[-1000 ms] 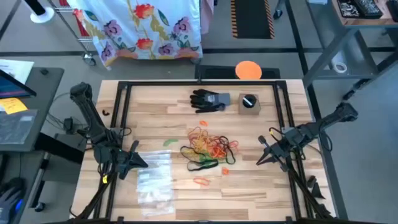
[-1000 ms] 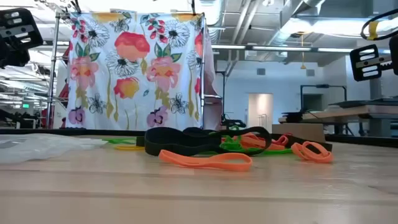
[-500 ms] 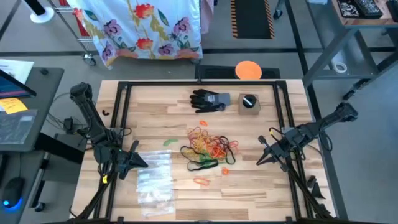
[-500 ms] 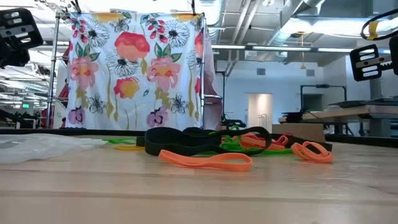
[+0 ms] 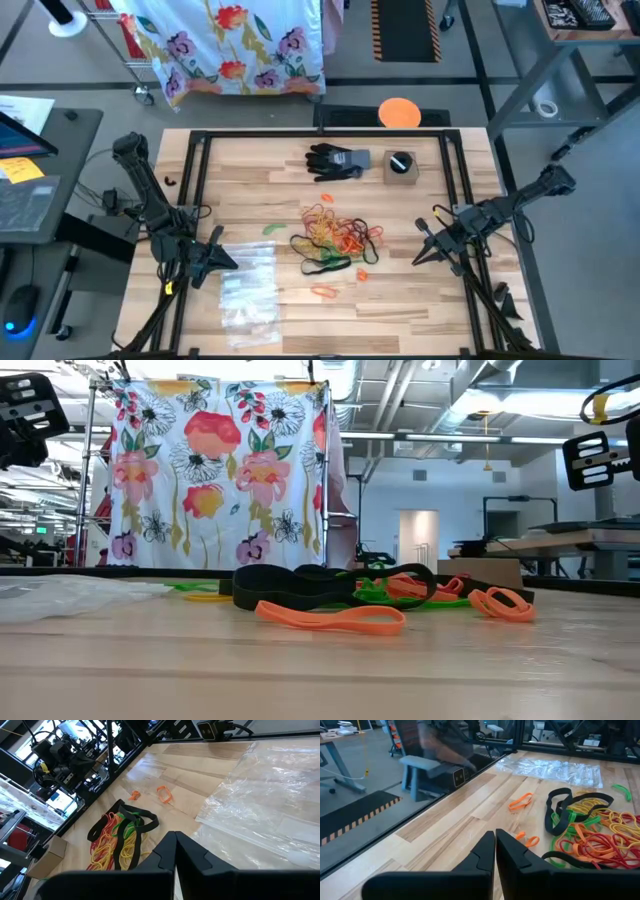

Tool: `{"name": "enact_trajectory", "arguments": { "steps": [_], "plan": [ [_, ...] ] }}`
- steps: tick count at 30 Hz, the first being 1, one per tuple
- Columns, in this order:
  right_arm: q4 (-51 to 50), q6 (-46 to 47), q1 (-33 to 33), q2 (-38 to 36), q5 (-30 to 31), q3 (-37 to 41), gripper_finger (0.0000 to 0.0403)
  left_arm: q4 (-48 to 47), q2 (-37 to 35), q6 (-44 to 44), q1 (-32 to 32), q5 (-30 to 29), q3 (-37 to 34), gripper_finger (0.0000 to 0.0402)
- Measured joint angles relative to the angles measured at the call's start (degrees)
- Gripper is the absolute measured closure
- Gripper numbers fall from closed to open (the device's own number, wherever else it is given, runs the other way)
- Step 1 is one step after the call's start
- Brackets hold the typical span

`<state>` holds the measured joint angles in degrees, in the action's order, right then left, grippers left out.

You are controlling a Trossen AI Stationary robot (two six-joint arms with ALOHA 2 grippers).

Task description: Sort rubber bands

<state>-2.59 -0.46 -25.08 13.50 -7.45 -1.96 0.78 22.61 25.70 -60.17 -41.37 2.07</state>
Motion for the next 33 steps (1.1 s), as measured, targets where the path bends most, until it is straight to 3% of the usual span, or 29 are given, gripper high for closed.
{"name": "enact_trajectory", "arguments": {
  "steps": [29, 33],
  "plan": [
    [0.0, 0.0, 0.0, 0.0, 0.0, 0.0, 0.0388, 0.0, 0.0, 0.0, 0.0, 0.0, 0.0, 0.0401],
    [0.0, 0.0, 0.0, 0.0, 0.0, 0.0, 0.0388, 1.0, 0.0, 4.7, 0.0, -3.4, -0.1, 0.0401]
  ]
}}
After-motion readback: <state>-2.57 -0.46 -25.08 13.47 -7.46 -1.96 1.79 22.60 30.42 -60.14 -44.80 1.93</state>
